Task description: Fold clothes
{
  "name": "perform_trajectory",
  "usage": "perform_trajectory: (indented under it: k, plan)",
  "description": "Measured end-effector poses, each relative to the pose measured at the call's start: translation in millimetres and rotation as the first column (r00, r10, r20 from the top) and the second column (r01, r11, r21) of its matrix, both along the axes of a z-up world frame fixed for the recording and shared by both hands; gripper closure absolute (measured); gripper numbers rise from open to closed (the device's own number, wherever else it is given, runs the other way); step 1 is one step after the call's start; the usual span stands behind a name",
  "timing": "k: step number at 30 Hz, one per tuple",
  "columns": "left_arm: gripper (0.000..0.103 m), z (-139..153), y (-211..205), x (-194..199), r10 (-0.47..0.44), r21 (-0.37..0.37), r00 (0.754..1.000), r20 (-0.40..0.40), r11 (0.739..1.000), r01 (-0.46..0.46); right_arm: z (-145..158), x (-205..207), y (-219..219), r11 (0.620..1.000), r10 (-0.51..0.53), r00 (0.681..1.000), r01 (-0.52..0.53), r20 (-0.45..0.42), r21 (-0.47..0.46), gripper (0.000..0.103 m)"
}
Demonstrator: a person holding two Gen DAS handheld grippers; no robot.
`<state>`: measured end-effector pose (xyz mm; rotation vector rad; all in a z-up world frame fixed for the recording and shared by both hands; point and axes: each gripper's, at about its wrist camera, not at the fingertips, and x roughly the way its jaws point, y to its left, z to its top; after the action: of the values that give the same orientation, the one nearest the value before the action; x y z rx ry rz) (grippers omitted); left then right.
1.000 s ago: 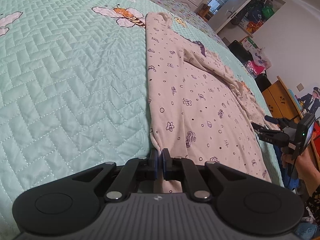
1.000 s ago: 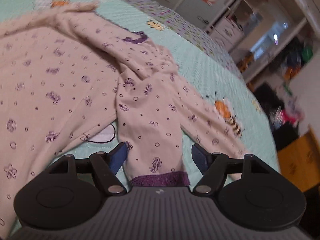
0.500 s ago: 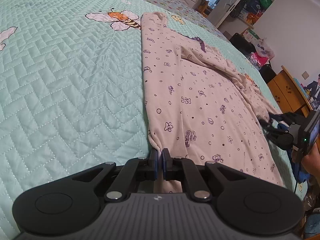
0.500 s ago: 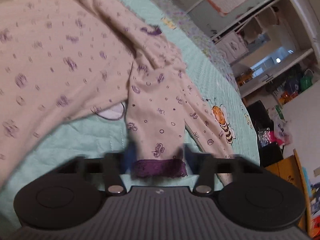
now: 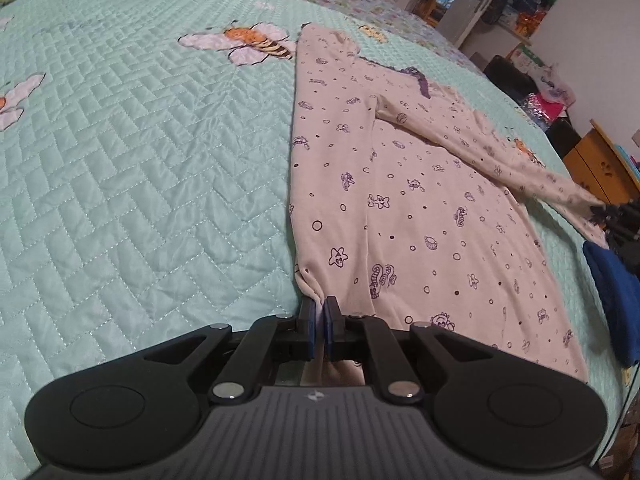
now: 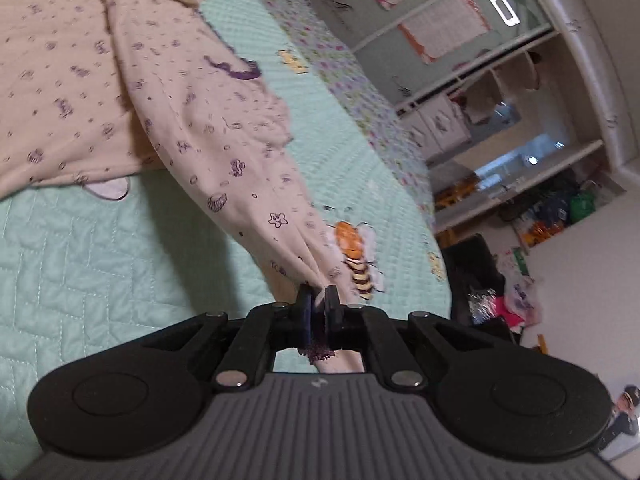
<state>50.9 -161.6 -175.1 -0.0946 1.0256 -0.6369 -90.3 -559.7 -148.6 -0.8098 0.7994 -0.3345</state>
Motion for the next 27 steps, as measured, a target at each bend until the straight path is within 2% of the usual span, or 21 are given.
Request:
perform_trajectory:
  k: [2, 4, 6, 7, 8, 9, 11, 12, 14, 16, 17, 18, 19, 20, 21, 22, 23, 25, 27]
  plan:
    - [0.095, 1.8, 2.8, -0.7, 0.024, -0.003, 0.999, -0.025, 1.000, -0.024, -8.0, 4.2, -2.4, 1.000, 0.015, 0.999, -0.015, -0.029, 0.012, 0.097]
    - [0.095, 5.3, 4.1, -4.6, 0.035, 0.005, 0.999, -0.023, 0.999, -0.035, -16.3, 10.1, -5.5, 0.997, -0.006, 0.993, 0.015, -0.118, 0.076, 0.080]
    - [0.094, 8.5, 6.1, -9.3, 0.049, 0.013, 0.999, -0.020, 0.999, -0.049, -25.3, 11.9, -9.2, 0.992, -0.034, 0.976, 0.060, -0.213, 0.115, 0.053]
    - [0.091, 9.6, 8.0, -11.5, 0.061, 0.010, 0.998, -0.020, 0.998, -0.060, -28.6, 10.6, -10.8, 0.989, -0.050, 0.968, 0.082, -0.247, 0.122, 0.053]
    - [0.089, 10.1, 10.9, -13.2, 0.075, -0.002, 0.997, -0.027, 0.997, -0.076, -27.3, 7.0, -11.4, 0.988, -0.067, 0.967, 0.098, -0.244, 0.119, 0.051]
    - [0.085, 10.2, 15.1, -14.7, 0.090, -0.023, 0.995, -0.040, 0.996, -0.091, -23.3, 2.9, -12.4, 0.986, -0.092, 0.969, 0.122, -0.231, 0.118, 0.042]
    - [0.077, 11.6, 25.9, -20.6, 0.119, -0.081, 0.991, -0.063, 0.989, -0.124, -12.1, -5.3, -14.7, 0.975, -0.154, 0.972, 0.178, -0.177, 0.134, 0.034]
    - [0.072, 13.1, 31.3, -24.9, 0.134, -0.105, 0.989, -0.070, 0.985, -0.141, -5.2, -9.8, -15.7, 0.966, -0.189, 0.972, 0.209, -0.139, 0.150, 0.034]
    - [0.072, 20.2, 38.6, -38.8, 0.151, -0.119, 0.987, -0.047, 0.981, -0.156, 11.9, -19.9, -13.0, 0.942, -0.250, 0.968, 0.251, -0.034, 0.221, 0.034]
    - [0.071, 32.2, 37.3, -57.5, 0.122, -0.113, 0.992, 0.022, 0.986, -0.119, 29.9, -31.4, -2.1, 0.904, -0.274, 0.958, 0.228, 0.081, 0.361, 0.034]
    - [0.070, 37.8, 31.1, -66.8, 0.080, -0.102, 0.995, 0.061, 0.992, -0.073, 37.0, -35.0, 4.3, 0.860, -0.269, 0.956, 0.184, 0.116, 0.475, 0.034]
    - [0.069, 43.3, 22.7, -76.3, 0.032, -0.087, 0.994, 0.101, 0.996, -0.024, 42.7, -36.4, 10.3, 0.795, -0.262, 0.955, 0.131, 0.140, 0.593, 0.034]
    - [0.066, 47.2, 13.4, -85.1, -0.011, -0.064, 0.990, 0.138, 0.998, 0.020, 44.0, -31.9, 15.9, 0.688, -0.240, 0.962, 0.072, 0.133, 0.722, 0.034]
    - [0.065, 48.4, 2.3, -92.7, -0.048, -0.029, 0.984, 0.171, 0.998, 0.054, 41.4, -23.5, 23.2, 0.566, -0.207, 0.972, 0.025, 0.113, 0.824, 0.035]
    - [0.065, 48.3, -9.3, -99.6, -0.090, 0.012, 0.976, 0.200, 0.996, 0.089, 36.4, -11.7, 33.7, 0.450, -0.172, 0.981, -0.005, 0.092, 0.893, 0.036]
    - [0.065, 45.0, -20.9, -105.4, -0.137, 0.064, 0.966, 0.219, 0.990, 0.126, 30.3, 1.5, 46.6, 0.365, -0.145, 0.987, -0.015, 0.073, 0.931, 0.036]
    - [0.065, 40.4, -31.3, -111.8, -0.183, 0.118, 0.955, 0.232, 0.980, 0.159, 24.5, 15.6, 61.4, 0.316, -0.117, 0.992, -0.014, 0.054, 0.949, 0.037]
    - [0.065, 29.9, -45.0, -121.7, -0.253, 0.211, 0.936, 0.245, 0.956, 0.204, 17.6, 43.2, 90.6, 0.278, -0.070, 0.997, -0.024, 0.045, 0.960, 0.037]
    - [0.065, 19.5, -46.1, -125.7, -0.261, 0.257, 0.934, 0.245, 0.946, 0.197, 14.3, 69.3, 107.4, 0.223, -0.058, 0.997, -0.035, 0.049, 0.974, 0.037]
